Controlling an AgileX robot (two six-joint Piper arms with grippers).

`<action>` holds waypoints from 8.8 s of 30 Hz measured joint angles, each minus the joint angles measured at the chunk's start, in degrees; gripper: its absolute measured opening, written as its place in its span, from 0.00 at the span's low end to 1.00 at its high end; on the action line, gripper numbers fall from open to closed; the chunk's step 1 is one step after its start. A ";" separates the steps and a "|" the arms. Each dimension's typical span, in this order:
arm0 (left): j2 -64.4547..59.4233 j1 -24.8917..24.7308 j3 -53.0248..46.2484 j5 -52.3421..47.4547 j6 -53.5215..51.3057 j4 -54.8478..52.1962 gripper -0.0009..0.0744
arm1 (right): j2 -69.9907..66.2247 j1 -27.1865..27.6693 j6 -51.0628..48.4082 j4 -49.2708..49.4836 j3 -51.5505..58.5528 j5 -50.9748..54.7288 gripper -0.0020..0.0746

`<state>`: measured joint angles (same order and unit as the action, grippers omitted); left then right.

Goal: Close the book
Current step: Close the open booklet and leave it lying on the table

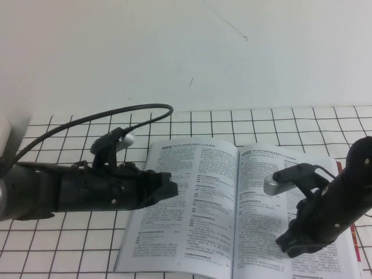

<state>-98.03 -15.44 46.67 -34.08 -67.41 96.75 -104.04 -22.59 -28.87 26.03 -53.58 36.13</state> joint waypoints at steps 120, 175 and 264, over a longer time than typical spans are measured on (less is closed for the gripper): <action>-9.72 7.58 3.18 -6.96 -2.51 0.66 0.01 | -14.52 2.80 0.10 -3.72 -21.93 3.15 0.02; -7.37 3.40 4.21 9.82 32.59 -44.16 0.01 | -14.61 2.80 -0.01 -2.83 -21.93 2.74 0.02; 83.95 -23.69 -13.54 -3.39 81.53 -112.31 0.01 | 86.65 6.72 11.81 -17.17 20.73 -9.41 0.02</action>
<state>-14.07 -39.13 33.12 -37.47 14.12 -15.56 -17.39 -15.87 -17.06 8.86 -32.85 26.72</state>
